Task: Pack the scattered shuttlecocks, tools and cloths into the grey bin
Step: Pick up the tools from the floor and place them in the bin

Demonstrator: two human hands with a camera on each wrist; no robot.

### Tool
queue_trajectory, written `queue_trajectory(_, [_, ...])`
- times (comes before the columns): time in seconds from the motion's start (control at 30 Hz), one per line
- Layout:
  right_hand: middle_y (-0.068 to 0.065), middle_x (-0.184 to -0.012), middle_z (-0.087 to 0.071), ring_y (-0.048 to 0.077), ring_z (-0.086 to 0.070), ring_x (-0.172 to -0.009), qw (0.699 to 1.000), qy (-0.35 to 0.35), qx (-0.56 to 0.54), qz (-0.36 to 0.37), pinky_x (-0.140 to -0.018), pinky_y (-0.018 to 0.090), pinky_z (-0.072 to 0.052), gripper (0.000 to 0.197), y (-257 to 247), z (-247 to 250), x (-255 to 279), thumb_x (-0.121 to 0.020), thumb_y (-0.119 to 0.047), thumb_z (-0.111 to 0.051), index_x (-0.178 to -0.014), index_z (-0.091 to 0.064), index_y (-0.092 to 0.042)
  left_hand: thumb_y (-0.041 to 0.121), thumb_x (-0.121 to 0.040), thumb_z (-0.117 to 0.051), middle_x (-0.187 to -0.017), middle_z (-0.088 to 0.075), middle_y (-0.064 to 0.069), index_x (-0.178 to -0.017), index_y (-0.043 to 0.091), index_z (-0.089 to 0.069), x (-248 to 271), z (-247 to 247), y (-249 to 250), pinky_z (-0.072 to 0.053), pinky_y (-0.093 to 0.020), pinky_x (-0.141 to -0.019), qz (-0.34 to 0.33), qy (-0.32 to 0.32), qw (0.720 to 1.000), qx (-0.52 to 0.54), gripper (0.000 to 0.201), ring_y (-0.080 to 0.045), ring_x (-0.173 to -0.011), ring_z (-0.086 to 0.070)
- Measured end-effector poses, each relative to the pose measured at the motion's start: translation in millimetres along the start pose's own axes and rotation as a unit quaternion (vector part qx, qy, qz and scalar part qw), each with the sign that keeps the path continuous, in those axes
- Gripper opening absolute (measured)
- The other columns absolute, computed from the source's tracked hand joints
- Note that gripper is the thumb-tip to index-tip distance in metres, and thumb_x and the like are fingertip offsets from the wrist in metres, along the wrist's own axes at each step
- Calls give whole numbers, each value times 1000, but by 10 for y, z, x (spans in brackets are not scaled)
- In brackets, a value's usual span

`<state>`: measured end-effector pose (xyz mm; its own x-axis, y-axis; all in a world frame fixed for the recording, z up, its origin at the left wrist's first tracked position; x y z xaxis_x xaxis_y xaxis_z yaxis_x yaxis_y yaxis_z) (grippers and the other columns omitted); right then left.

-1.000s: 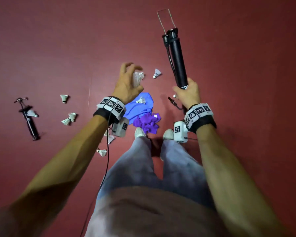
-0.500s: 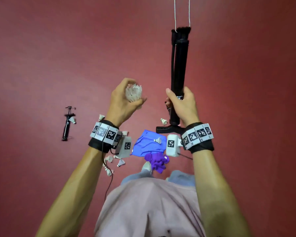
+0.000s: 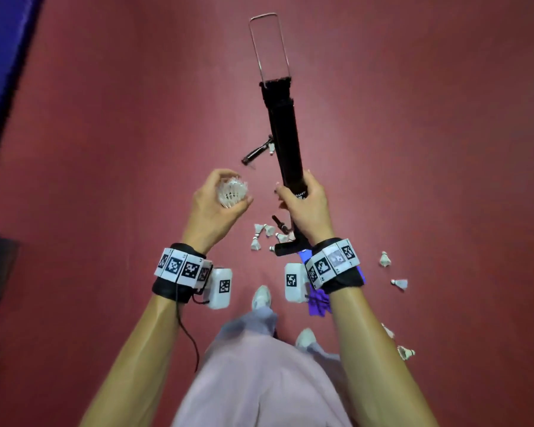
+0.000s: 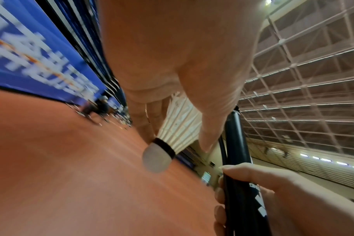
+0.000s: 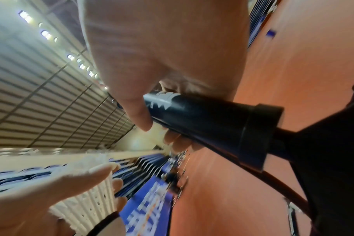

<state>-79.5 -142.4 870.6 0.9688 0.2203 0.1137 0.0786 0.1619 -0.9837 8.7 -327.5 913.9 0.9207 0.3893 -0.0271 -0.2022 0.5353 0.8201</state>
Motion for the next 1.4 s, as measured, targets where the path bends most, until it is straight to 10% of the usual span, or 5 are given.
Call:
queue_trajectory(0.33, [14, -69, -62, 21, -60, -57, 953, -298, 19, 56, -57, 38, -48, 20, -524, -3253, 908, -85, -29, -69, -91, -56, -15, 17, -84, -72, -131, -52, 1, -136, 27, -38, 1499, 2524, -1641, -50, -46, -102, 156, 279, 947, -8, 63, -22, -115, -59])
queue_trajectory(0.53, [0, -74, -60, 21, -62, -67, 905, -416, 10, 86, -64, 47, -56, 20, -727, -5267, 1772, -91, -29, -69, -95, -60, -12, 27, -82, -82, -128, -60, 5, -137, 31, -43, 2573, 3939, -2708, -55, -33, -94, 247, 397, 884, -2, 68, -14, -107, -64])
queue_trajectory(0.67, [6, -76, -59, 21, -58, -63, 882, -464, -18, 80, -53, 23, -50, 21, -865, -6362, 2337, -96, -18, -69, -102, -60, 0, 31, -79, -84, -118, -60, 6, -122, 27, -58, 3207, 4797, -3228, -48, -27, -92, 290, 462, 837, -51, 51, -12, -105, -59])
queue_trajectory(0.77, [-3, -75, -64, 26, -64, -66, 860, -503, -13, 87, -66, 38, -59, 22, -839, -7038, 2544, -95, -27, -71, -100, -63, -7, 21, -82, -80, -108, -62, 4, -114, 25, -56, 3443, 5219, -3511, -43, -17, -79, 306, 491, 815, -42, 40, -11, -93, -59])
queue_trajectory(1.4, [-5, -82, -68, 18, -66, -78, 764, -631, -12, 130, -80, 42, -55, 13, -1648, -11683, 1557, -92, -34, -72, -96, -65, -25, 16, -93, -70, -98, -61, 1, -137, 19, -40, 1858, 7966, -5615, -44, -14, -69, 358, 598, 716, -44, 53, -3, -76, -57])
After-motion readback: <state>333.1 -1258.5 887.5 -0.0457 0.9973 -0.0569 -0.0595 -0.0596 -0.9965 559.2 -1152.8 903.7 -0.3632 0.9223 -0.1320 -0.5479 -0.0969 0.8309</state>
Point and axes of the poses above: each hand's wrist, its own x-axis away from the middle knuckle, its own z-axis out of the back of the hand, y = z × x, the point moved 7 cm from there along -x, towards the middle knuckle
